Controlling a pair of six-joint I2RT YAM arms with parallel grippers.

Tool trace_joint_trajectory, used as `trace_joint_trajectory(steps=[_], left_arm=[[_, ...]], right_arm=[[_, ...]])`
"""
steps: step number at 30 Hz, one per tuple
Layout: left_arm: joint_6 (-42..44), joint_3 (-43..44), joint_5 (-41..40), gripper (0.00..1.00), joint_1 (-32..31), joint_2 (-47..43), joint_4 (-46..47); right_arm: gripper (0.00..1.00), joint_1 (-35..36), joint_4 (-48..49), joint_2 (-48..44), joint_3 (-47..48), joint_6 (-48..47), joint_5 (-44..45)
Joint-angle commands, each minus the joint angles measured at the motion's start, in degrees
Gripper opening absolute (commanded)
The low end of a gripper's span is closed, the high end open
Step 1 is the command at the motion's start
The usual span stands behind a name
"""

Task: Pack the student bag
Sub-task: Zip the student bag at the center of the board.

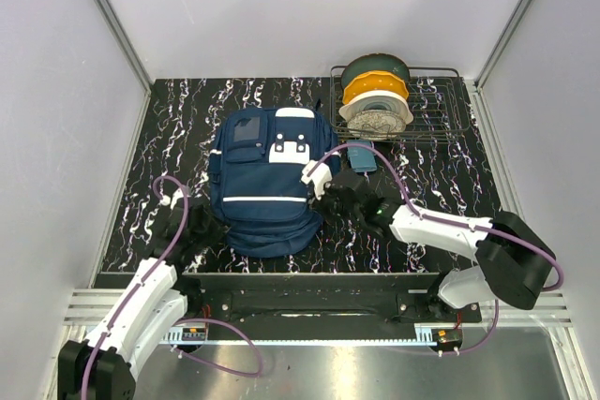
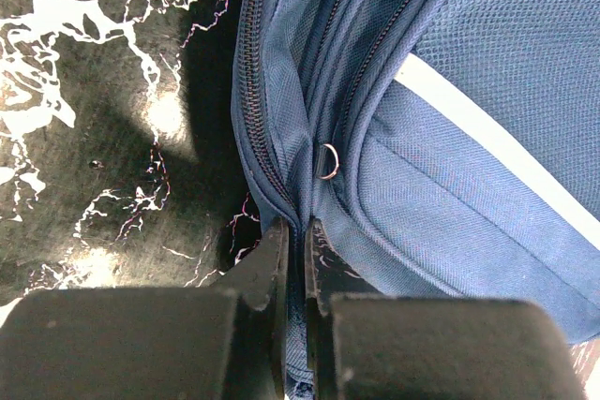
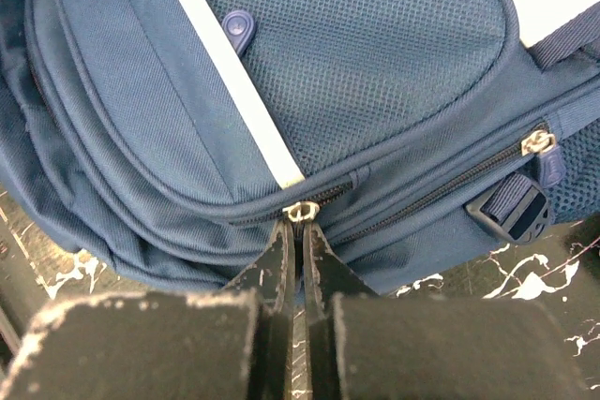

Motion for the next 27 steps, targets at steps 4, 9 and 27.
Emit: trace_joint_trajectory(steps=[4,9,27], left_arm=[[-3.2,4.0,9.8,0.00,-0.8,-0.2,10.4],[-5.1,2.5,9.5,0.00,-0.9,-4.2,9.6],[-6.1,3.7,9.7,0.00,-1.8,-7.4,7.8]], right_arm=[[0.00,10.4,-6.7,3.5,6.9,4.6,16.5],[0.00,12.3,-3.3,4.1,7.9,20.6,23.4],[0.00,18.4,0.3,9.7,12.7,21.8,34.3]])
